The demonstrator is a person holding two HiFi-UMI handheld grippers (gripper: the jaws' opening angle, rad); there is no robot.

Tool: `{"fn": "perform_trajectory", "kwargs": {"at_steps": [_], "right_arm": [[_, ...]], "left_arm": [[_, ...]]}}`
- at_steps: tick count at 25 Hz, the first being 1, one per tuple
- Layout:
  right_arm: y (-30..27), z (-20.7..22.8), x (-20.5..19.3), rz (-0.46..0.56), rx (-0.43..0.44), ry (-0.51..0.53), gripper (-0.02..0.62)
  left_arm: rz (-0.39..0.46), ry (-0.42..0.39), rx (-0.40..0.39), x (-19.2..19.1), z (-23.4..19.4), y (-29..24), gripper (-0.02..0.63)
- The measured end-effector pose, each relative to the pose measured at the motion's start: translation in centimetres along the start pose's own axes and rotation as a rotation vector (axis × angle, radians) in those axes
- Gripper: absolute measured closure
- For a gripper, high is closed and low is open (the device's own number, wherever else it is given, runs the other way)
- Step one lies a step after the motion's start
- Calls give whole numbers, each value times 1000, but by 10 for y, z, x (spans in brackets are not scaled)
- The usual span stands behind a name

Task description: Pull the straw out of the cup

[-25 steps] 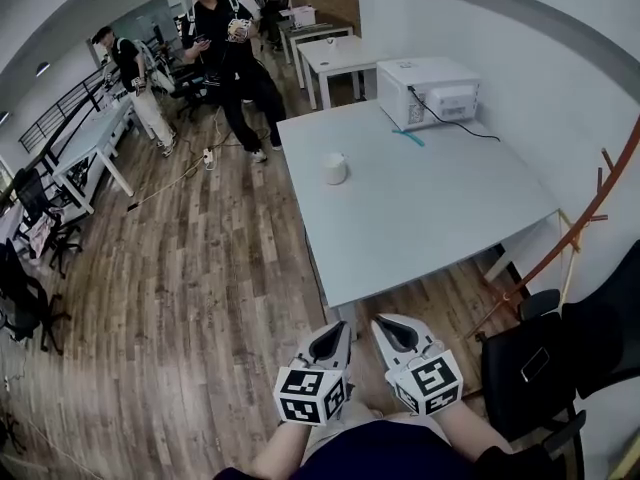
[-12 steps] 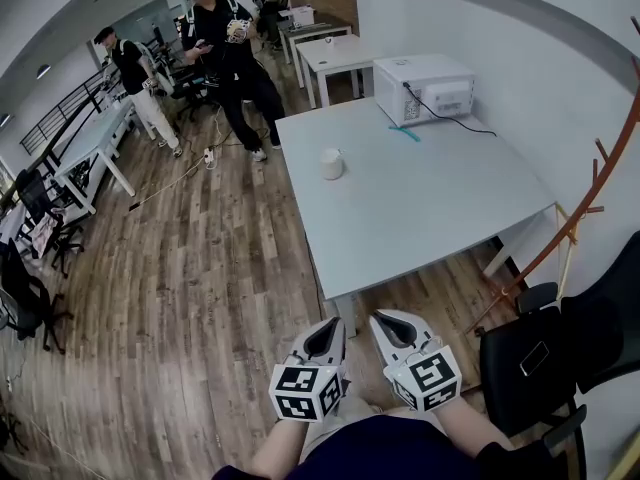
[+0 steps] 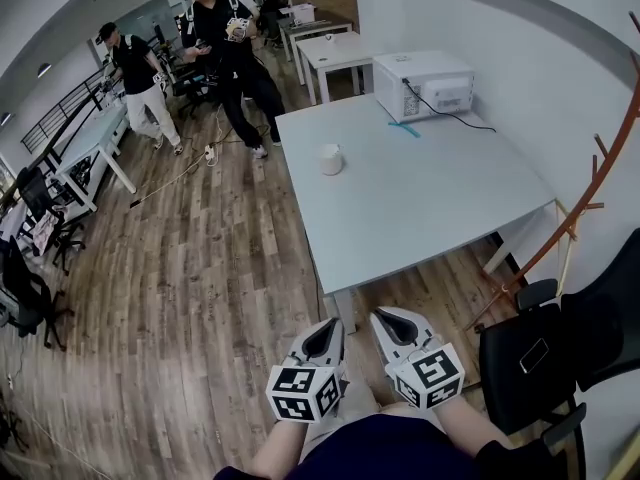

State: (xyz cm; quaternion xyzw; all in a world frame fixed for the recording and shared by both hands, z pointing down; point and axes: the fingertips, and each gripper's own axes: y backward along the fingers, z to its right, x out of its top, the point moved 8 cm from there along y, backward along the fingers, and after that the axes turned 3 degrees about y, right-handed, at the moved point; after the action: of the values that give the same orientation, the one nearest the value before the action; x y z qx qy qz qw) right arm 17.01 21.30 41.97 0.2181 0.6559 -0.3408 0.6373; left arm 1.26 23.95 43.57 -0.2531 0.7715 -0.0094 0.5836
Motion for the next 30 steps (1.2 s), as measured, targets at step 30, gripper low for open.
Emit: {"fn": "perform_trajectory", "kwargs": {"at_steps": [30], "right_arm": [[-109, 56, 22, -18, -6, -18, 565]], "left_arm": [[-13, 14, 9, 46, -79, -83, 589]]}}
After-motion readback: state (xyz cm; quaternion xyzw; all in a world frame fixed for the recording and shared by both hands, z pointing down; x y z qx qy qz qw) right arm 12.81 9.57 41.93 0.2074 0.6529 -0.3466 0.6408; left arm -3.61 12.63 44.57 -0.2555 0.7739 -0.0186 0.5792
